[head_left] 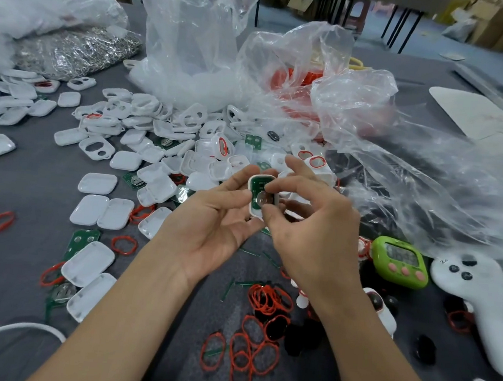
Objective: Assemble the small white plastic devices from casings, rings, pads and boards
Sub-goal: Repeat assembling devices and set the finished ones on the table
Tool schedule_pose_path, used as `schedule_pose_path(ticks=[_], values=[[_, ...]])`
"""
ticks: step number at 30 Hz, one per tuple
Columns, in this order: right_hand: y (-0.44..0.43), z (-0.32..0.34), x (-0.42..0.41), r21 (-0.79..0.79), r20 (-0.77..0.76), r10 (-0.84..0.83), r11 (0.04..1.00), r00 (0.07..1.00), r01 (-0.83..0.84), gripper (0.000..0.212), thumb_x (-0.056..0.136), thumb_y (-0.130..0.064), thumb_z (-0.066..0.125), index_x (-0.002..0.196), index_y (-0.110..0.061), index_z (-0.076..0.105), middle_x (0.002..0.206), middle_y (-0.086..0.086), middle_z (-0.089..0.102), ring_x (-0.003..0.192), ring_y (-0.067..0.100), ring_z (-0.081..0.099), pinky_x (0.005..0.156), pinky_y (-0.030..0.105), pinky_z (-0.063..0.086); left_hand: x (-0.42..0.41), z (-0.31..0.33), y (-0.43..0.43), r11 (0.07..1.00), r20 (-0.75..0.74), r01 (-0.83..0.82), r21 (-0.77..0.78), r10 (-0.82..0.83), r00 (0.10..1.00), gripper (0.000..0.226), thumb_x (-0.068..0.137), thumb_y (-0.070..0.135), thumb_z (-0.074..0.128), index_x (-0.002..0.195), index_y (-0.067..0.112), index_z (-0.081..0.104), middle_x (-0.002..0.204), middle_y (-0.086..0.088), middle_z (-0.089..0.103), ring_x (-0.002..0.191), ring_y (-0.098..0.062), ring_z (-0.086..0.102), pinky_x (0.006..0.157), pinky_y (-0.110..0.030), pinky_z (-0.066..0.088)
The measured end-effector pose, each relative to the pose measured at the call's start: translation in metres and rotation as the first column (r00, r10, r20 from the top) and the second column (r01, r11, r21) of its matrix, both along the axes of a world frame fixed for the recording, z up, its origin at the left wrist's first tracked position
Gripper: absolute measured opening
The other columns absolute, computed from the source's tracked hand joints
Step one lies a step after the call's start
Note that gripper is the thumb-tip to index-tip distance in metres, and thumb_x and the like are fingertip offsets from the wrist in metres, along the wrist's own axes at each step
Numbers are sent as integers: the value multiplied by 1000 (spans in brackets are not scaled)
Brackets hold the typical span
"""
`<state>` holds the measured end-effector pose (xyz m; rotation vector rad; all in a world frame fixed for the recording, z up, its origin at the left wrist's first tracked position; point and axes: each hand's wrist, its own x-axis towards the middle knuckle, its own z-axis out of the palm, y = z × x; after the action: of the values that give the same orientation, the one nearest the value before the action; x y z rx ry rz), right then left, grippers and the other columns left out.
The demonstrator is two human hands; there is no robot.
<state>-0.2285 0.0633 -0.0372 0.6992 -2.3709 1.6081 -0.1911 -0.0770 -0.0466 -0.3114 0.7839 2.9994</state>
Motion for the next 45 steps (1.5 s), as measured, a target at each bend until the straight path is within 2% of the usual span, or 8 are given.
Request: schedule_pose_path(ticks=[3,6,9,12,20,30,37,45], values=[[3,1,-1,70,-60,10,998,998,-6,25,79,-11,86,96,-29,81,139,-10,65,123,-1,61,98,29,56,0,1,0,1000,11,-1,-17,1,1000,32,82,-10,54,102,6,74,119,-16,73,101,-30,74,88,-46,62],[6,2,-2,189,-197,6,981,980,32,29,77,-13,88,102,-26,82,136,-7,67,128,5,58,111,18,41,1,1,1,1000,17,1,-24,0,1000,33,83,-10,54,106,6,71,116,-15,74,100,-29,74,84,-44,62],[8,5,-3,267,-275,31,963,961,45,28,78,-12,88,104,-21,82,134,-3,69,129,15,61,114,11,32,1,-1,0,1000,19,16,-18,-16,1000,34,83,-11,54,97,6,80,116,-16,74,105,-29,73,89,-46,61],[8,6,-1,303,-298,49,952,953,45,24,79,-11,87,102,-19,82,133,-1,69,129,19,62,115,8,25,2,-1,0,999,15,29,-29,-29,999,38,85,-10,53,99,8,82,118,-15,74,106,-26,73,87,-44,61],[10,7,-2,264,-357,57,964,932,42,19,79,-9,85,96,-17,80,131,-2,71,126,17,62,115,10,28,0,-1,-4,1000,25,11,-21,-10,1000,37,86,-7,53,108,6,80,125,-16,72,107,-27,72,100,-47,56],[13,6,-6,279,-390,49,958,920,67,21,78,-11,85,97,-17,80,130,-1,71,126,18,62,115,13,29,0,-1,-5,1000,38,21,1,-21,999,39,85,-8,53,111,5,79,125,-17,72,104,-27,74,83,-41,61],[11,7,-3,322,-393,89,946,915,46,18,78,-10,85,93,-17,80,128,-3,72,123,16,60,110,8,27,1,-2,-4,999,35,38,-20,-38,999,39,82,-7,56,111,6,79,129,-15,70,108,-25,71,86,-43,61],[10,7,-2,360,-324,84,932,942,40,19,78,-10,85,93,-19,78,126,-7,73,125,17,60,107,6,27,1,-2,-4,991,23,52,-122,-49,999,40,81,-7,54,105,9,82,119,-12,75,103,-23,74,92,-41,61]])
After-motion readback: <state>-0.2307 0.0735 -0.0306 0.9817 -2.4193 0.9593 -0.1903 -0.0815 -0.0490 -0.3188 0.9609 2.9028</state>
